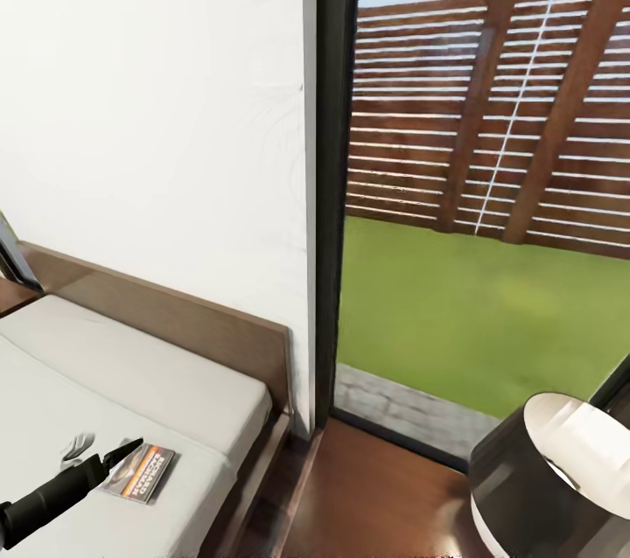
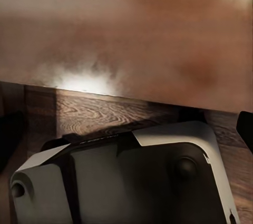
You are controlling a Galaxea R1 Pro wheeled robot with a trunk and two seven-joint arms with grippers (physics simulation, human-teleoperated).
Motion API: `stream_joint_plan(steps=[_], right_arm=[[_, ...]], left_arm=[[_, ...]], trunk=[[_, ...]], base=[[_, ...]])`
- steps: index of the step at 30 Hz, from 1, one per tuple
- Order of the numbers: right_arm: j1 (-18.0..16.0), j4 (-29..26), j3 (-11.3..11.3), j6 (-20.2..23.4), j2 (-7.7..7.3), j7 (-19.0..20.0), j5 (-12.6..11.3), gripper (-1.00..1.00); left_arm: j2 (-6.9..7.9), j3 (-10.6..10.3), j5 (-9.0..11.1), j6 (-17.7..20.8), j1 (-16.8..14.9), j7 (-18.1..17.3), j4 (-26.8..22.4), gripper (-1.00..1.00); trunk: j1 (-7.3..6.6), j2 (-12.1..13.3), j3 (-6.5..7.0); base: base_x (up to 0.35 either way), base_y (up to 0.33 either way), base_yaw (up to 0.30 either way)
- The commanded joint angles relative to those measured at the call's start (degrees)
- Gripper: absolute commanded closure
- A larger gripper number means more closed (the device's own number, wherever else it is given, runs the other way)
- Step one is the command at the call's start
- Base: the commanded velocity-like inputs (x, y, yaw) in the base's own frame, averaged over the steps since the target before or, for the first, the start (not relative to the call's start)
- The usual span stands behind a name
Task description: In the bedroom, move the book from the bed onto either nightstand, and place the two sandals side by side next to the bed.
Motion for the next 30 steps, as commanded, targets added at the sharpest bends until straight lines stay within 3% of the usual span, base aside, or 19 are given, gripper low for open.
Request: stream_joint_plan(steps=[1, 30], right_arm=[[-0.1, 0.2, -0.3, 0.0, -0.02, 0.3, -0.2, -1.00], [-0.1, 0.2, -0.3, 0.0, -0.02, 0.3, -0.2, -1.00]], left_arm=[[0.00, 0.1, 0.2, 0.6, -0.1, -0.2, 0.0, -1.00], [-0.01, 0.1, 0.2, 0.6, -0.1, -0.2, 0.1, -1.00]], trunk=[[0.03, -0.1, -0.22], [0.03, -0.1, -2.80]], base=[[0.000, 0.000, 0.000], [0.000, 0.000, 0.000]])
